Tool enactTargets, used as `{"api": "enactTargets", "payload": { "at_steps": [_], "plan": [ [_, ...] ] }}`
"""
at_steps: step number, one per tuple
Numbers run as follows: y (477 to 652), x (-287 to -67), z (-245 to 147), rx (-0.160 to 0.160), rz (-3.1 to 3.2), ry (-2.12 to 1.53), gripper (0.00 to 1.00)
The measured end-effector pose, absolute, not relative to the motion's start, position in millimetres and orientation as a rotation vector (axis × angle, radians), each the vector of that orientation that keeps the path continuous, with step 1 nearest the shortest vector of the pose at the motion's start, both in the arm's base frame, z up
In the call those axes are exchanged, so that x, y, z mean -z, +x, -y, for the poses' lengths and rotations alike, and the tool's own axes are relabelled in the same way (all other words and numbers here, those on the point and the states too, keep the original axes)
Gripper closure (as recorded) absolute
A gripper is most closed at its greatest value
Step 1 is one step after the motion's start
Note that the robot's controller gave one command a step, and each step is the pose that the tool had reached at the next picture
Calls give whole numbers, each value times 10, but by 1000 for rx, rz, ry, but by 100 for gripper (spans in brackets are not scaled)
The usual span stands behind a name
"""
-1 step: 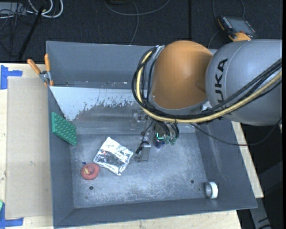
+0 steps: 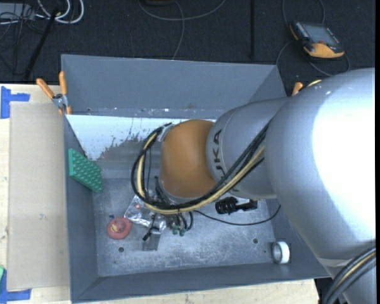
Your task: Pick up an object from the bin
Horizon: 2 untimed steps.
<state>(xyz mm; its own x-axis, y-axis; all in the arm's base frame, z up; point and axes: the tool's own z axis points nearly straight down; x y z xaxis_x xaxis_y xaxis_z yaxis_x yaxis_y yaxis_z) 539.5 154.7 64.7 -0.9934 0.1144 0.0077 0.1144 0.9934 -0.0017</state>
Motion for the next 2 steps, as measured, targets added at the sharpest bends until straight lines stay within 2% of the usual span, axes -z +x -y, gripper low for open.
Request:
{"api": "enactTargets", "payload": {
  "at_steps": [1,2],
  "plan": [
    [5703,-1014,-1392,0,3142,-144,0],
    [5731,-995,-1310,0,3133,-235,0]
  ]
}}
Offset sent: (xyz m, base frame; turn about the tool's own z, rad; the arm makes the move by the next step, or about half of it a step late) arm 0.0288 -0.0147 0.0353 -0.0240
